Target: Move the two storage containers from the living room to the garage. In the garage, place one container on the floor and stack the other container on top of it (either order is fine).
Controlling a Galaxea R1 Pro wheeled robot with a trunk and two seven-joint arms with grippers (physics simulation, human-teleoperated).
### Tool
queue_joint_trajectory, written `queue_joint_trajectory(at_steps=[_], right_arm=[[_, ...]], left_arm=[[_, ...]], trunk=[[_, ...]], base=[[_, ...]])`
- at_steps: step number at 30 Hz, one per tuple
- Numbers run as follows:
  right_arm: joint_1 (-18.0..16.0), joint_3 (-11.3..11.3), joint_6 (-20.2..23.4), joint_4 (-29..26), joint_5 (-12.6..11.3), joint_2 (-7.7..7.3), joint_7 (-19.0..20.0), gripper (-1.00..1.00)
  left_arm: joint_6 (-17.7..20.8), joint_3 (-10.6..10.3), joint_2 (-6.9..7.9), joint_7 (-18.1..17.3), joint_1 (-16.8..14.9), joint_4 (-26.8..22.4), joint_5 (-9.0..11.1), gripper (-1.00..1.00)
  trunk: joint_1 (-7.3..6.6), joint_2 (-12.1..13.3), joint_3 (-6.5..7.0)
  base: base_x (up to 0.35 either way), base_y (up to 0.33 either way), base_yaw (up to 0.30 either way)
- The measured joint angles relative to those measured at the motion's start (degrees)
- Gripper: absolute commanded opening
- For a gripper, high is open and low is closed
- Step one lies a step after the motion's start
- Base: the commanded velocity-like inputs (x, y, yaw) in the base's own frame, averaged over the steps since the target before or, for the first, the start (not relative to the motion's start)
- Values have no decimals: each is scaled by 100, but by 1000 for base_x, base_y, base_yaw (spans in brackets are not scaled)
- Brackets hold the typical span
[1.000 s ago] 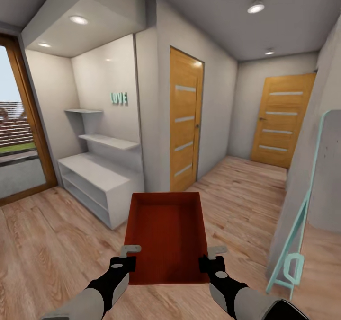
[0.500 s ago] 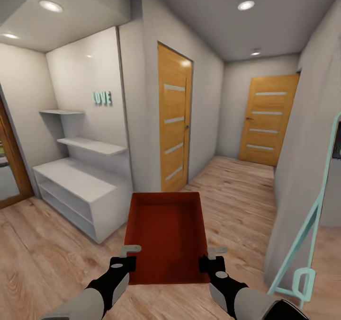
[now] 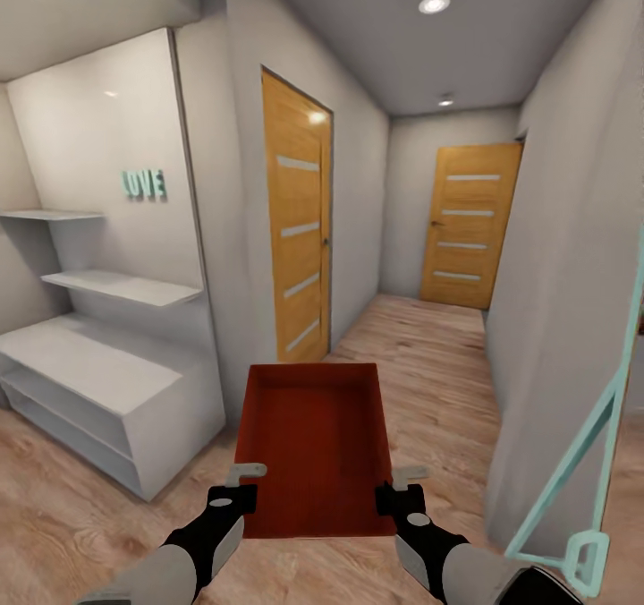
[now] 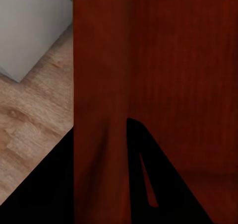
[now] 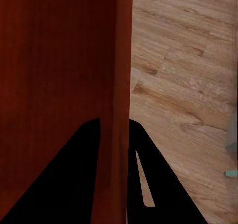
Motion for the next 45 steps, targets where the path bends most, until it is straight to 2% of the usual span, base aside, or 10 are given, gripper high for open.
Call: queue_joint_trajectory(at_steps=[38,45], right_arm=[[0,0,0,0,1,0,0,-100],[-1,0,2,1,1,1,1,-100]], left_arm=[[0,-2,1,-1,0,0,2,-100],[0,-2,2,0,1,-1,2,-100]], trunk=[[0,0,0],[0,0,0]], base=[[322,153,-271],[322,151,-67]])
